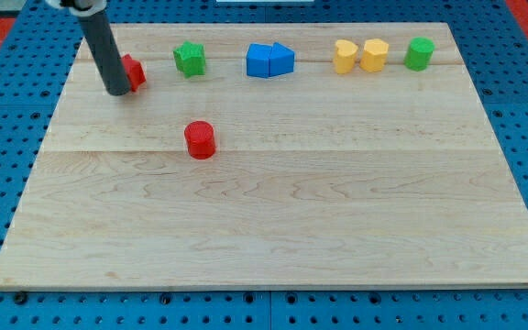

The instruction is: Slide the red circle towards the top left

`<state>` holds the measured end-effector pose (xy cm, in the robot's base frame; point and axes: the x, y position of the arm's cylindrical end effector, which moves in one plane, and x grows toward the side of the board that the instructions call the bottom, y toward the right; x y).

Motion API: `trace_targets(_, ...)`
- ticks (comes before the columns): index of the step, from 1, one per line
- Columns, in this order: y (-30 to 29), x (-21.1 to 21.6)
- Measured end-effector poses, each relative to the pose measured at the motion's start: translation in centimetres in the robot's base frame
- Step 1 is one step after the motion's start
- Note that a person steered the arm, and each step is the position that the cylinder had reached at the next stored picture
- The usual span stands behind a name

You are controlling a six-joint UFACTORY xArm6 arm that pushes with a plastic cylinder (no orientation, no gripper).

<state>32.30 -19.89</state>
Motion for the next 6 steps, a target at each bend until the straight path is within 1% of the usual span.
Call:
trace_targets(1,0.2,-2.7)
trace_targets(2,0.2,0.3)
trace_targets(3,0.2,8.7)
trace_targets(4,4.7,17.6)
trace_targets(5,13.6,20.1)
trace_targets(6,16.5,16.4)
